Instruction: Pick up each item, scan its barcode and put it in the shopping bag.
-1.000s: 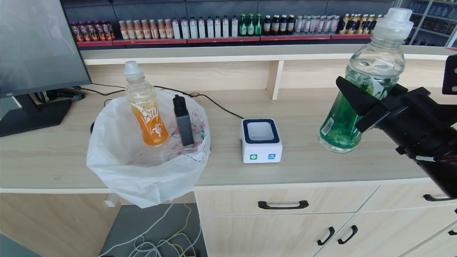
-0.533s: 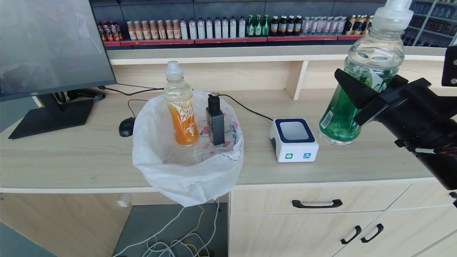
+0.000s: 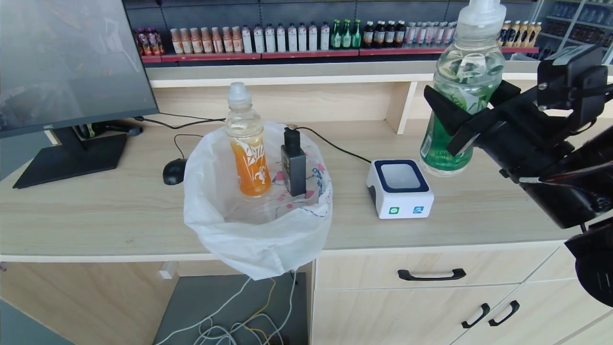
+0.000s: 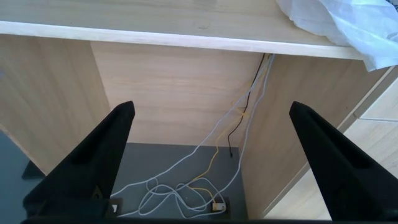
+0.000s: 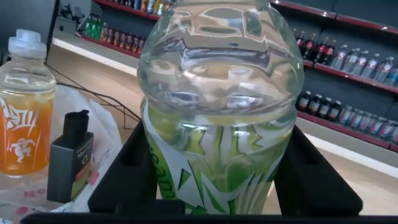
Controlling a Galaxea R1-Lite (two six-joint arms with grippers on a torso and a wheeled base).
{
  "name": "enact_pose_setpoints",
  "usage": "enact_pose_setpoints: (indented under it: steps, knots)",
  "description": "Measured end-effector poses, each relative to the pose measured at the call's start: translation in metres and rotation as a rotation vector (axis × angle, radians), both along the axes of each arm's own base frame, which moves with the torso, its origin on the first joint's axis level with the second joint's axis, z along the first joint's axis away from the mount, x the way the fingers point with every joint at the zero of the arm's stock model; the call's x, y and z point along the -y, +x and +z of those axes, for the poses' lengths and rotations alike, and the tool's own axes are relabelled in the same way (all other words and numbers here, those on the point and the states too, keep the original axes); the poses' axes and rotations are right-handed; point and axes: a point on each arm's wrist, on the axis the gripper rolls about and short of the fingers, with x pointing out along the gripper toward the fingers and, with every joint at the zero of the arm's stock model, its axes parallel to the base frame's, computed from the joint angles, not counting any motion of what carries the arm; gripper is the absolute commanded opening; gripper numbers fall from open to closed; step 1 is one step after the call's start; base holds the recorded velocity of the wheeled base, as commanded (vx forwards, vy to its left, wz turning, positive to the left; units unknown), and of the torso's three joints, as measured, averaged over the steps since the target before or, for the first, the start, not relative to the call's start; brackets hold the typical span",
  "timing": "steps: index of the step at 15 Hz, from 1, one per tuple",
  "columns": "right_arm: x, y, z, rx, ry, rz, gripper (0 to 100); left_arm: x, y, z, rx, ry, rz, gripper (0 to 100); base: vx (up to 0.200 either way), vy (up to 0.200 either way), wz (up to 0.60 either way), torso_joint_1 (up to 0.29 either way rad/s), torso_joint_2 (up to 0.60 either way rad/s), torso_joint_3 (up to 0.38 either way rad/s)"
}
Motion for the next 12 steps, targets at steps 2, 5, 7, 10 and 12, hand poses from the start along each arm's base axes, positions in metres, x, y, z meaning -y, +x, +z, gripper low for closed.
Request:
enact_pose_setpoints:
  steps: [2, 5, 7, 10, 12]
  knots:
    - [-0.004, 0.01, -0.002, 0.024, -0.044, -0.021, 0, 0.0, 0.0, 0.0, 0.0, 0.0, 0.0, 100, 0.0, 0.0, 0.0, 0.0, 0.0, 0.0]
    - [0.003, 0.023, -0.007, 0.104, -0.218, -0.005, 0, 0.0, 0.0, 0.0, 0.0, 0.0, 0.0, 100, 0.0, 0.0, 0.0, 0.0, 0.0, 0.0]
    - [0.011, 0.035, -0.007, 0.172, -0.313, 0.025, 0, 0.0, 0.0, 0.0, 0.0, 0.0, 0.0, 100, 0.0, 0.0, 0.0, 0.0, 0.0, 0.0]
    - [0.012, 0.049, -0.011, 0.246, -0.423, 0.088, 0, 0.0, 0.0, 0.0, 0.0, 0.0, 0.0, 100, 0.0, 0.0, 0.0, 0.0, 0.0, 0.0]
    - [0.01, 0.057, -0.018, 0.285, -0.489, 0.156, 0, 0.0, 0.0, 0.0, 0.0, 0.0, 0.0, 100, 0.0, 0.0, 0.0, 0.0, 0.0, 0.0]
